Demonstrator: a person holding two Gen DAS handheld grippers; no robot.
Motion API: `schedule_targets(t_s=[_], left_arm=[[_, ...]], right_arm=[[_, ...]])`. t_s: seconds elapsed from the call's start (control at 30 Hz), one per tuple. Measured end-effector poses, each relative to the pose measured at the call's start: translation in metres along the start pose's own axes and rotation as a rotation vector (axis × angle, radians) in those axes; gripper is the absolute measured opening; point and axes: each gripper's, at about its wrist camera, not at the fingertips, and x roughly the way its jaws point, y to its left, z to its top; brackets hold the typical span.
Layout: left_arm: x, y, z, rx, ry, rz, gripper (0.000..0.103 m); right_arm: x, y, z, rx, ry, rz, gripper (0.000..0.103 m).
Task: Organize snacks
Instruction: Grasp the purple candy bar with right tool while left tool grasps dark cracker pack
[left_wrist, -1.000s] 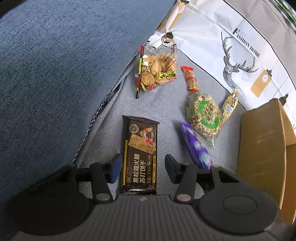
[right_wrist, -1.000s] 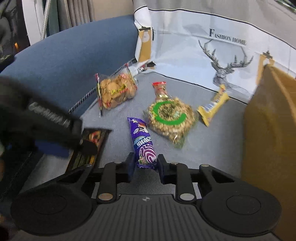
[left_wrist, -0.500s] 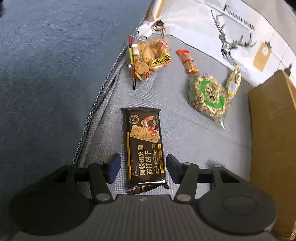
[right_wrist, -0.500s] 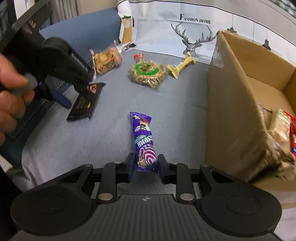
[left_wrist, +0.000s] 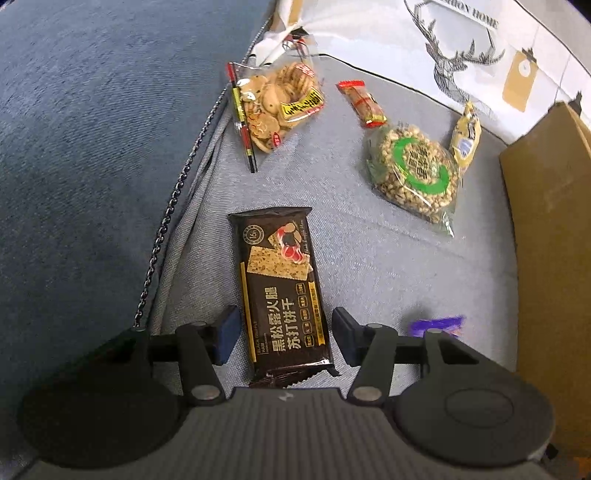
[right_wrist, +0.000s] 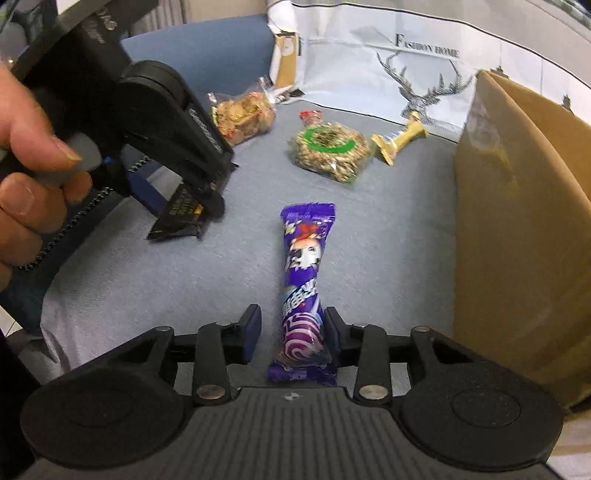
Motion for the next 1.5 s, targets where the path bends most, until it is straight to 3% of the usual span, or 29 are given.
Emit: schedule_targets(t_s=[0.07, 0.1, 0.13, 0.17, 0.4, 0.57, 0.73, 1.5], left_arm=[[0.000, -0.004, -0.001, 0.029, -0.006, 0.006, 0.050], [0.000, -0.006, -0.002, 0.048, -0.009, 0.013, 0.046], [0.000, -0.006, -0.002, 0.061, -0.015, 0.014, 0.045], [-0.001, -0.006, -0.003, 0.065, -0.018, 0.008, 0.044], [-0.006, -0.002, -0.010, 0.053, 0.027, -0.149, 0.044], [-0.002, -0.010, -0.012, 0.097, 0.038, -0.123, 0.047], [-0.002, -0.017, -0.013, 0.136, 0.030, -0.098, 0.048], [-0.002, -0.015, -0.010, 0.119, 0.030, -0.094, 0.051]], right_arm=[[0.002, 0.003, 0.000, -0.016, -0.003, -0.001, 0.038], [0.002, 0.004, -0.001, -0.028, -0.010, -0.004, 0.036], [0.003, 0.005, -0.001, -0.040, -0.018, -0.007, 0.025], [0.002, 0.006, -0.001, -0.049, -0.023, -0.009, 0.025], [-0.011, -0.001, 0.003, 0.003, -0.061, -0.009, 0.025], [-0.001, -0.007, 0.001, 0.049, 0.010, -0.008, 0.026], [0.000, -0.006, 0.003, 0.053, 0.000, -0.003, 0.029], [-0.003, -0.007, 0.004, 0.046, -0.019, -0.002, 0.044]])
